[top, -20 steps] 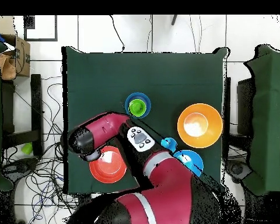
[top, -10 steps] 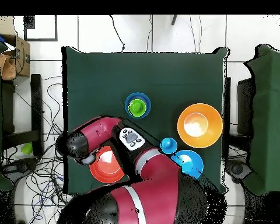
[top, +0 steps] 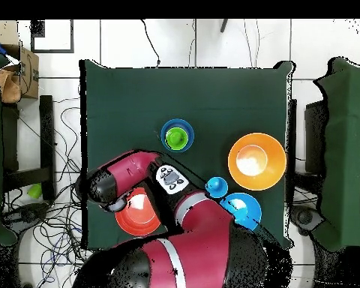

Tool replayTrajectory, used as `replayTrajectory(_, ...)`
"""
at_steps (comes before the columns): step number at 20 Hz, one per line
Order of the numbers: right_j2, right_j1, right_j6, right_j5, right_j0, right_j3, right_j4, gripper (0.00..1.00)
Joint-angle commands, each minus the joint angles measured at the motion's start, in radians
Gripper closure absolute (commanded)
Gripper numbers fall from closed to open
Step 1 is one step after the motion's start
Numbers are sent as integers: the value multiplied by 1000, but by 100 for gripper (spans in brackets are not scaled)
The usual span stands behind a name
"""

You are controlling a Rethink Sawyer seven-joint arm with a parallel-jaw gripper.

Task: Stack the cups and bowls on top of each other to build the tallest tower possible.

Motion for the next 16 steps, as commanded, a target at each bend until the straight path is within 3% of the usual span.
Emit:
replayTrajectory(1,-77,0,112,-117,29,-25,-43,0)
replayTrajectory(8,-109,47,140,-159,63,-12,-16,0)
replayTrajectory(12,-179,3,296,-140,137,37,59,0)
replayTrajectory(16,-256,-100,531,-97,274,134,225,0)
